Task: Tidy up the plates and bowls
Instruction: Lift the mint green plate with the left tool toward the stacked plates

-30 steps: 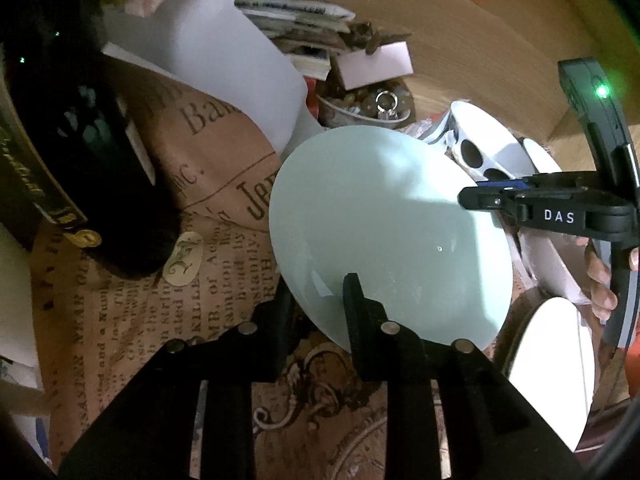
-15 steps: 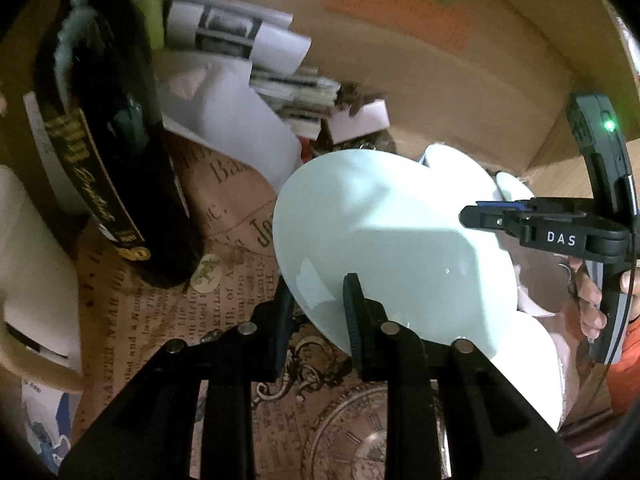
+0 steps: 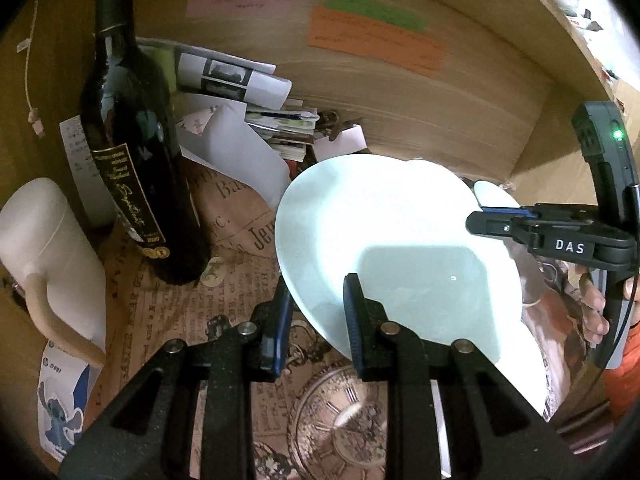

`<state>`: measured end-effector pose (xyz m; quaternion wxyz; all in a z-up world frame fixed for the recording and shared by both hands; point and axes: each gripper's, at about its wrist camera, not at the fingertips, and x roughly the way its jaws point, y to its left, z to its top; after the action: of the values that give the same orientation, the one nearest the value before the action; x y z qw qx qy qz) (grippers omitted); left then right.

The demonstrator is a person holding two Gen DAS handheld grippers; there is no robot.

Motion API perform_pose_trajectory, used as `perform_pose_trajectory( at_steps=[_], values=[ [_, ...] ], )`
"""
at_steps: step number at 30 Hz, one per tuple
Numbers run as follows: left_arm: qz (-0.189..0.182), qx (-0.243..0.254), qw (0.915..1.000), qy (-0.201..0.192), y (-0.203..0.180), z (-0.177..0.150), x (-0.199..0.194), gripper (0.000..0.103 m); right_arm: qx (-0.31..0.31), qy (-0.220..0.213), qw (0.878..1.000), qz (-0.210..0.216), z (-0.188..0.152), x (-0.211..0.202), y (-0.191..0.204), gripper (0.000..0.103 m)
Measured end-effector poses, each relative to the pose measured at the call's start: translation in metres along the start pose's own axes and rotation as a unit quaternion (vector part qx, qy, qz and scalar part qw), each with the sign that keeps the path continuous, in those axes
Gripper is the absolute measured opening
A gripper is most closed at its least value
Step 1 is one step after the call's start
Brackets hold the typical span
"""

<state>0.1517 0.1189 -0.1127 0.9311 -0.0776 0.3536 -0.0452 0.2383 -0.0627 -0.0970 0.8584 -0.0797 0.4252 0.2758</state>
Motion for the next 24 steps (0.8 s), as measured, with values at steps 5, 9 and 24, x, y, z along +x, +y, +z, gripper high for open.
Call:
perform_pose_trajectory(
  at_steps=[5, 9, 24],
  values=[
    [-0.006, -0.002, 1.0, 0.002, -0.007, -0.007, -0.003, 0.025, -0.003, -0.006, 1.0, -0.004, -0.011, -0.013, 0.002, 0.021],
    [-0.006, -0.001, 1.0, 0.005, -0.013, -0.014, -0.006, 0.025, 0.0, -0.009, 1.0, -0.004, -0.022, -0.021, 0.002, 0.021],
    [-0.014, 0.005, 0.9997, 0.019, -0.037, -0.043, -0.015, 0.025, 0.02, -0.016, 1.0, -0.002, -0.069, -0.043, -0.006, 0.021]
  ],
)
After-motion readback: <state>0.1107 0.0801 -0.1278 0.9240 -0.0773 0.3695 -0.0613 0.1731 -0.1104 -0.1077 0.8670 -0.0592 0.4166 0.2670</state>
